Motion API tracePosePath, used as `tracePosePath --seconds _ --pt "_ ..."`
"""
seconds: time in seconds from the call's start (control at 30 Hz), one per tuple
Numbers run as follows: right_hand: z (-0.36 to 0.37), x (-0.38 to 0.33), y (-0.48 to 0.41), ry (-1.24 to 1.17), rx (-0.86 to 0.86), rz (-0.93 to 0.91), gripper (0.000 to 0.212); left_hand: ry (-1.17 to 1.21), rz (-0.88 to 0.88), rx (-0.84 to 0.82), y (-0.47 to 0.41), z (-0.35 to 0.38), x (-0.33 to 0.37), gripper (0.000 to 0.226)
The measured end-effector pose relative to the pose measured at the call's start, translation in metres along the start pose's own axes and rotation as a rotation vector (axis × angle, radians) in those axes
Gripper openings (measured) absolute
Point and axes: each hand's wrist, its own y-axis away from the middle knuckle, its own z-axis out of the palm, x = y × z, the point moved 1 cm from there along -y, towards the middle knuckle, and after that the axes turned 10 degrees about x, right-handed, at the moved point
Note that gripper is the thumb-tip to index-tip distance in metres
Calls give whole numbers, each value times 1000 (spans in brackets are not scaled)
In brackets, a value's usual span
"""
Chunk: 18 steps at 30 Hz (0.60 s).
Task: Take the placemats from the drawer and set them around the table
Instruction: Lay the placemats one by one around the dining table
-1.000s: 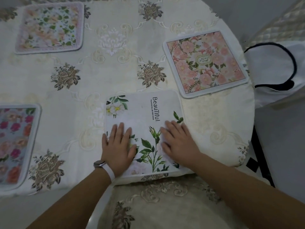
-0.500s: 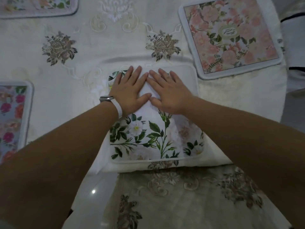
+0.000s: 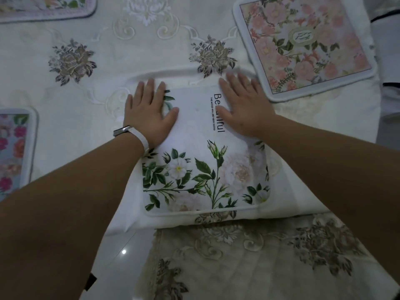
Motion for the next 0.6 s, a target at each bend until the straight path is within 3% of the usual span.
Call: tracePosePath --seconds 0.3,0.6 --pt "1 0 79 -32 -48 19 73 10 -70 -27 69 -4 -5 81" --pt "5 -45 172 52 -150 -130 69 -36 193 -106 166 3 34 79"
